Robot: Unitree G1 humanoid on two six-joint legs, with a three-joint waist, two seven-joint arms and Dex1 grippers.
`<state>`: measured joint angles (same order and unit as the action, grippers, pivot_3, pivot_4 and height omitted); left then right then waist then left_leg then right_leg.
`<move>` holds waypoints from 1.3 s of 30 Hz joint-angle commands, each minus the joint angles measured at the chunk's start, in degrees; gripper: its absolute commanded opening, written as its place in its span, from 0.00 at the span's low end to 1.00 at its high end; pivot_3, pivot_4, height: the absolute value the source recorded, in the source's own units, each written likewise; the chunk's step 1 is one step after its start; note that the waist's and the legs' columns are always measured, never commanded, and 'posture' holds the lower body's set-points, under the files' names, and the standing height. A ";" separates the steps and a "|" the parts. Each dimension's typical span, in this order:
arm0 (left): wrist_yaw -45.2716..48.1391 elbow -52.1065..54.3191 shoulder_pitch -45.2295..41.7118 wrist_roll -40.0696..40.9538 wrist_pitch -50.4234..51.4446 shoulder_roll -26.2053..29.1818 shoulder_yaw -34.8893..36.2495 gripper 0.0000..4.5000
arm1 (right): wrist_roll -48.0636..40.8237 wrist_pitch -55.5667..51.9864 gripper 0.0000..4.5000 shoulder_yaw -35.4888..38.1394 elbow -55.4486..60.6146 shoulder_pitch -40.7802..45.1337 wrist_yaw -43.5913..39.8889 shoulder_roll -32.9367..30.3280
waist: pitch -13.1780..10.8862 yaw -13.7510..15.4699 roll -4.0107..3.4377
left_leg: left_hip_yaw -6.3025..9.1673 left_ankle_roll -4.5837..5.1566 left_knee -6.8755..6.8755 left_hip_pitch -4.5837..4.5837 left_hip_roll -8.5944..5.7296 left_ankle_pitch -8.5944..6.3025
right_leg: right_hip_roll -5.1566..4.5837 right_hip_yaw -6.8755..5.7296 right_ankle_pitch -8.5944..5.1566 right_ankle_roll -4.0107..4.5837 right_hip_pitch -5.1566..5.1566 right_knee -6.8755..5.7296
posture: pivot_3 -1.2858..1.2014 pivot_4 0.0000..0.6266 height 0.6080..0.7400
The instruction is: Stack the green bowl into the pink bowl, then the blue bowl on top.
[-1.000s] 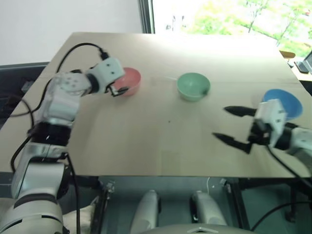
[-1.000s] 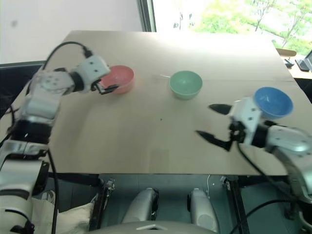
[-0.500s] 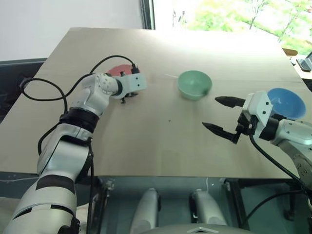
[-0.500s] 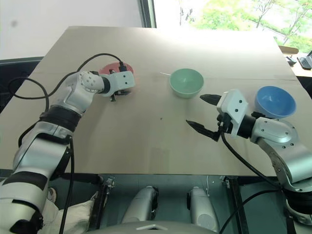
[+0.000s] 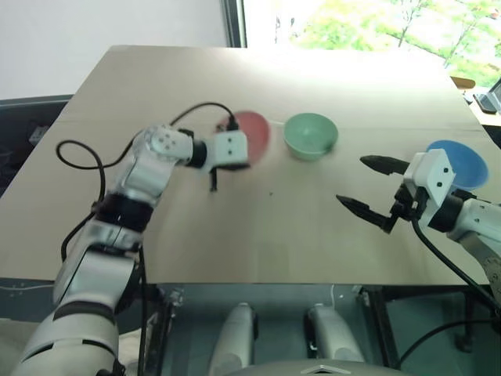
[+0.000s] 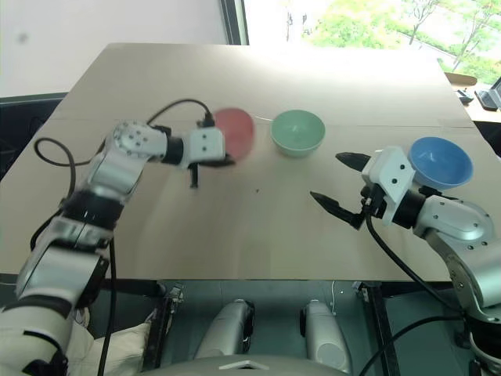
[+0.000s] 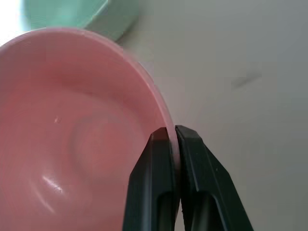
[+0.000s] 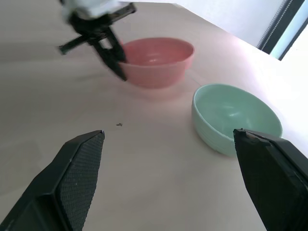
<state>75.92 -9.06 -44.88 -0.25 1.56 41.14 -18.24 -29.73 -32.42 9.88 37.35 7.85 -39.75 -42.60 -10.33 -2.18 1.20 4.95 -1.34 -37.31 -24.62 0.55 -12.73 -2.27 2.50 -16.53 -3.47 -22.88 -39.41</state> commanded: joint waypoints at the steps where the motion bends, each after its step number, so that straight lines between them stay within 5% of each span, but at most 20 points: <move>1: 5.42 7.90 3.70 4.34 -3.13 3.32 1.28 0.02 | -0.59 -0.20 1.00 2.75 3.00 -0.78 1.32 -0.52 | 0.01 -0.08 -0.01 | -0.03 0.01 -0.02 0.11 0.00 0.00 | 0.00 0.03 0.00 0.00 0.04 -0.10 | 0.52 0.24 1.00; 8: 1.31 0.94 0.90 -0.86 -9.84 -3.59 -2.32 0.02 | -0.28 -1.17 1.00 3.92 5.22 -3.03 3.81 -0.20 | -0.01 0.94 -0.04 | -0.12 0.03 -0.06 0.93 -0.02 -0.02 | 0.02 0.10 -0.04 -0.01 0.81 -0.24 | 0.52 0.24 1.00; 11: 2.09 -2.05 -0.27 -0.08 -10.34 -6.05 -2.60 0.21 | 0.68 -1.04 1.00 3.78 5.94 -4.51 4.76 -0.08 | -0.01 1.15 -0.04 | -0.12 0.04 -0.10 0.89 -0.03 -0.02 | 0.02 0.12 -0.03 -0.02 0.81 -0.18 | 0.52 0.24 1.00; 19: 4.57 -1.48 -0.79 1.94 -6.77 -5.86 -1.25 0.95 | 7.72 3.23 1.00 -0.72 1.18 -2.11 4.44 -1.47 | -0.01 0.63 -0.07 | -0.11 0.03 -0.09 0.91 0.01 -0.02 | 0.07 0.12 -0.03 -0.01 0.80 -0.20 | 0.52 0.24 1.00; 24: 0.73 4.26 2.61 22.31 12.61 -5.90 15.75 0.98 | 29.10 22.19 1.00 -16.26 -23.80 14.41 2.90 -4.03 | -0.08 -0.98 -0.15 | -0.19 0.03 -0.13 0.93 0.03 -0.02 | 0.07 0.18 -0.03 -0.02 0.77 -0.24 | 0.52 0.24 1.00; 32: -1.69 9.61 15.92 29.30 21.35 3.18 27.62 0.98 | 46.23 51.44 1.00 -33.01 -67.45 40.54 1.57 6.93 | -0.19 -2.33 -0.29 | -0.42 0.01 0.11 0.83 0.13 0.00 | 0.17 0.48 -0.06 0.08 0.30 -0.40 | 0.52 0.24 1.00; 37: -3.29 13.09 20.92 31.26 22.66 5.38 30.70 0.98 | 51.30 62.29 1.00 -36.85 -85.01 49.55 2.84 12.43 | -0.21 -1.15 -0.24 | -0.46 0.00 0.14 0.76 0.08 0.00 | 0.07 0.48 -0.06 0.08 0.25 -0.33 | 0.52 0.24 1.00; 39: -4.82 15.41 23.58 32.08 23.51 5.88 32.50 1.00 | 53.25 65.60 0.87 -37.96 -91.14 53.13 3.48 14.81 | -0.21 -0.82 -0.24 | -0.46 0.00 0.12 0.76 0.04 0.00 | 0.02 0.47 -0.06 0.08 0.28 -0.33 | 0.52 0.24 1.00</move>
<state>72.62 2.35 -23.21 29.91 24.35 46.05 11.43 21.84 29.23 -27.28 -49.21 57.39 -37.17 -29.15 -10.55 -3.00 0.96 4.45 -1.34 -37.20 -23.82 0.60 -12.73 -2.24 3.01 -16.59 -3.39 -22.60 -39.76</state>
